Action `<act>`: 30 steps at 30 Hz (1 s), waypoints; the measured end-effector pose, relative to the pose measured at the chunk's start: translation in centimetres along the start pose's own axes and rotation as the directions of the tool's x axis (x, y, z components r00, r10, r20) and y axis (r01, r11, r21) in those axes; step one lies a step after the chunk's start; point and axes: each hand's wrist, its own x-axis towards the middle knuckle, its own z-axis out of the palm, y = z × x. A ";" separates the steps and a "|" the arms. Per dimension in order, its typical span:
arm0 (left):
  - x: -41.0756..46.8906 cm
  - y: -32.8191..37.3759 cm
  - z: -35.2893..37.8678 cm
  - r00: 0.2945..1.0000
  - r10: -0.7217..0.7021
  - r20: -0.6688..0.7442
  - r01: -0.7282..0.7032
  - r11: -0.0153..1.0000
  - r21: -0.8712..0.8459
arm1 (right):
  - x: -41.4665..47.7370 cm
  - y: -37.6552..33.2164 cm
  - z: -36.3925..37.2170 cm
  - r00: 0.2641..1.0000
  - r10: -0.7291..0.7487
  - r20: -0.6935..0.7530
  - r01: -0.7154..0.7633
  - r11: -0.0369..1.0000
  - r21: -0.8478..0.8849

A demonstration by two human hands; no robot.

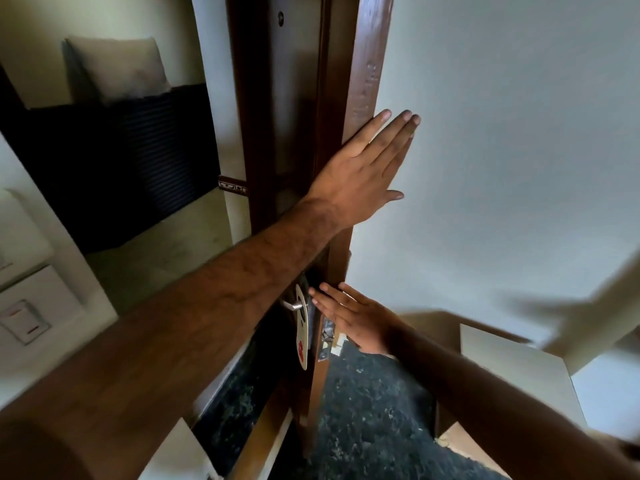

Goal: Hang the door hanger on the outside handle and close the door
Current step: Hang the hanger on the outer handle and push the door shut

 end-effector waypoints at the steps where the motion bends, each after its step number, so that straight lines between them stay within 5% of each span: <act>1: -0.6 -0.4 -0.1 1.000 0.000 0.006 0.000 1.000 0.025 | 0.5 -0.2 -0.2 1.000 -0.027 0.005 0.027 1.000 0.007; 16: -10.3 -6.3 -0.1 0.989 0.006 0.150 -0.028 0.989 0.142 | 7.1 -4.9 -1.8 0.984 -0.178 0.024 0.176 0.982 0.074; 19: -11.8 -5.3 0.4 0.950 0.022 0.312 -0.091 0.973 0.211 | 9.5 -4.5 -2.0 0.997 0.042 0.064 -0.053 0.982 0.181; 22: -12.3 -6.0 1.1 0.874 -0.153 0.461 0.025 0.962 0.272 | 12.7 -3.0 -1.2 0.964 0.250 0.095 -0.267 0.888 0.375; 30: -14.5 -9.3 4.8 0.727 -0.364 0.582 0.087 0.889 0.449 | 19.4 -2.8 3.7 0.981 0.003 0.194 -0.102 0.861 0.499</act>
